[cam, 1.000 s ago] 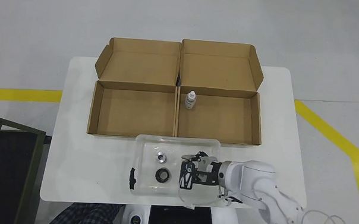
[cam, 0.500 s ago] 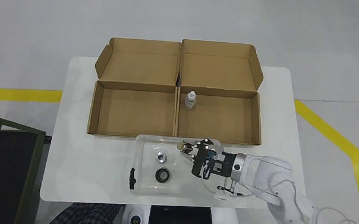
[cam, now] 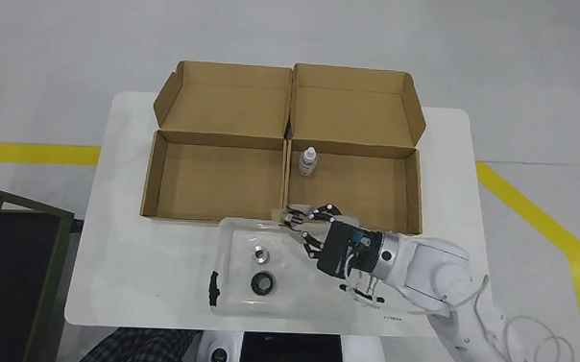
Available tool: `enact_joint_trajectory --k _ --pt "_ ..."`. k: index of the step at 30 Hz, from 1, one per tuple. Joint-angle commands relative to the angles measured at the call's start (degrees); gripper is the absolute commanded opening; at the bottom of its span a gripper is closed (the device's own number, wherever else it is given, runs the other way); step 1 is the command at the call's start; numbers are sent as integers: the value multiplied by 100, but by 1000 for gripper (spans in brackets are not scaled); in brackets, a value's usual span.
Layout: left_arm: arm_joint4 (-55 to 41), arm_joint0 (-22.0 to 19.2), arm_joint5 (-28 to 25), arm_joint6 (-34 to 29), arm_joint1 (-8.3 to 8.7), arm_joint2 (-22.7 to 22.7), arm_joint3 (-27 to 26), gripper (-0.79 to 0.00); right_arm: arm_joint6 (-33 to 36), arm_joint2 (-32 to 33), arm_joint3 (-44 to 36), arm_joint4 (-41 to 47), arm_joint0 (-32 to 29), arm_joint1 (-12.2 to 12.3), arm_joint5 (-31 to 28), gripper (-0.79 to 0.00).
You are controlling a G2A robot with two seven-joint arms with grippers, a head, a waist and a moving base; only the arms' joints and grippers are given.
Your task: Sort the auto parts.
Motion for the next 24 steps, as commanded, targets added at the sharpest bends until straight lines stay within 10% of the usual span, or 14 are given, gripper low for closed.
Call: enact_joint_trajectory --k 1,24 --pt "0 0 0 0 0 0 0 0 -94 -12 -7 32 55 -10 19 -785" --pt "0 0 0 0 0 0 0 0 -85 -30 527 -162 639 -40 -411 -785"
